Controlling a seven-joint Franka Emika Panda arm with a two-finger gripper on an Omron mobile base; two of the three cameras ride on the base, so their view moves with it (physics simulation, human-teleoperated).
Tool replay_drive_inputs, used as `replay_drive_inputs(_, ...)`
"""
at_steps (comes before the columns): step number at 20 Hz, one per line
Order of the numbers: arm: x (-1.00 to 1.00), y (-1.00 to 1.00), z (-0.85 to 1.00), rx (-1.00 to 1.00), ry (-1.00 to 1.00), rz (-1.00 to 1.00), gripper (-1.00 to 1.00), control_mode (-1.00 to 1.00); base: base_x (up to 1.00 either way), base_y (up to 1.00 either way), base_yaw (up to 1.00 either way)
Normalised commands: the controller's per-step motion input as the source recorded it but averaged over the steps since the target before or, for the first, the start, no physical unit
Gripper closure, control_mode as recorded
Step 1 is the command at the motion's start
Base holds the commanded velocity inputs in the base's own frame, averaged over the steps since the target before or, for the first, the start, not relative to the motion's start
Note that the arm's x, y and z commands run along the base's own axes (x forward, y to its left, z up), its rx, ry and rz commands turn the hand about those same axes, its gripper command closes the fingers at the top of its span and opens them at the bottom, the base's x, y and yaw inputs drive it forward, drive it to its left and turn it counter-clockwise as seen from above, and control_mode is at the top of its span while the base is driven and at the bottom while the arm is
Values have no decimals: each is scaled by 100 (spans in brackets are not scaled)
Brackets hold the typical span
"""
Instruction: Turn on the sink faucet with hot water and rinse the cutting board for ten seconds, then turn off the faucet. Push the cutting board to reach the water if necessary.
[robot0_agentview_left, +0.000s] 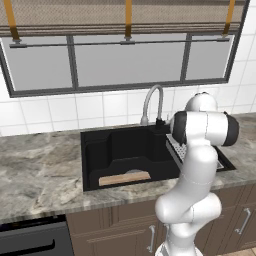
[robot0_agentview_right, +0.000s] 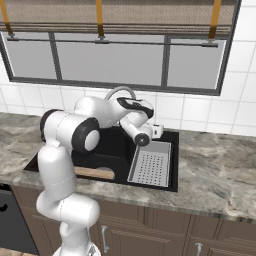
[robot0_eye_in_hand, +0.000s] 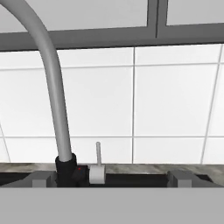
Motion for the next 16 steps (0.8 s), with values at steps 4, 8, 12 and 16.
replay_drive_inputs(4,26,0,-11,0,0,0,-100,-100,0,0,0)
replay_drive_inputs(8,23,0,-17,0,0,0,-100,-100,0,0,0)
replay_drive_inputs(12,22,0,-19,0,0,0,-100,-100,0,0,0)
replay_drive_inputs(16,18,0,-20,0,0,0,-100,-100,0,0,0)
